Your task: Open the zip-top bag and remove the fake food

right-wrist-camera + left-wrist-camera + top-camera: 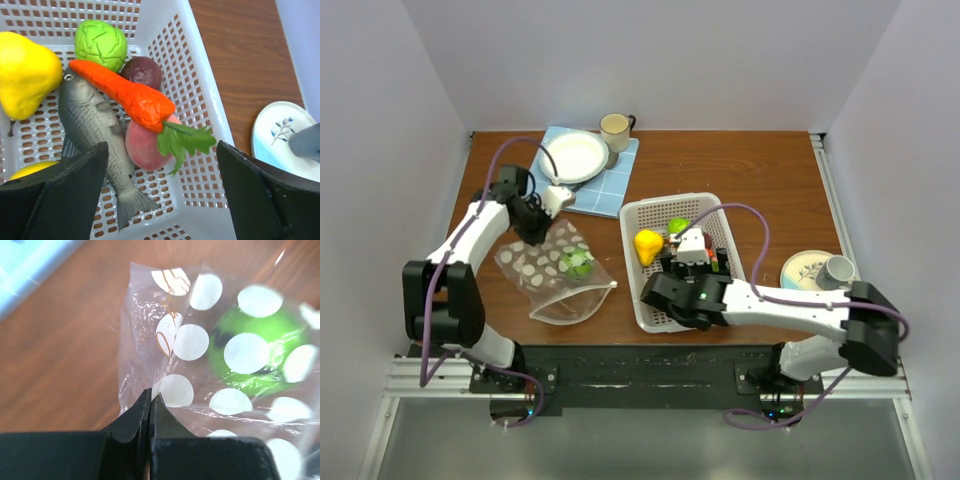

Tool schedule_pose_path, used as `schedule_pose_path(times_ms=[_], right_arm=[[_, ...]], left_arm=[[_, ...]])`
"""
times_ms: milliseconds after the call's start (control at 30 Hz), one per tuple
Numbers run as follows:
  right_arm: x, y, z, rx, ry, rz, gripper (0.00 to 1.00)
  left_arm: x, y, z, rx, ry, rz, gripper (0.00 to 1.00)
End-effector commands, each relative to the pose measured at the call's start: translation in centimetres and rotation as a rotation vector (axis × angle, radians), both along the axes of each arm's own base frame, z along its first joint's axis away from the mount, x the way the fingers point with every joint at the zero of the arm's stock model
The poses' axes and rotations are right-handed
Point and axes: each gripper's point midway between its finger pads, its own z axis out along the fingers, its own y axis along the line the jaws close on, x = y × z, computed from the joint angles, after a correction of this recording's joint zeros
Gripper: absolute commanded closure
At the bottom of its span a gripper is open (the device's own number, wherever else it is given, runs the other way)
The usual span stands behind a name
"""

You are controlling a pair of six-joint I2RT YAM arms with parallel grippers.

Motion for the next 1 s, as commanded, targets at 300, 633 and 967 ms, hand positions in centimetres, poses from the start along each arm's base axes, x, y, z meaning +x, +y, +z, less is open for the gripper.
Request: schedule_pose_path(times_ms=[300, 633, 967], right_arm=[[-4.6, 9.5, 5.1, 0.446, -0.058, 0.486, 0.33], [-10.4, 20.0, 3.7, 0.334, 0.015, 0.883, 0.01], [-15.4, 25.9, -3.2, 0.233, 0.262, 1.175, 0.01]], left_arm=[[-2.3, -1.5, 2.6, -0.081, -0.013, 0.001, 1.0], [-2.6, -0.6, 0.2, -0.031, 0.015, 0.028, 1.0], [-2.7, 0.4, -1.5, 0.023, 0.013, 0.032, 1.0]])
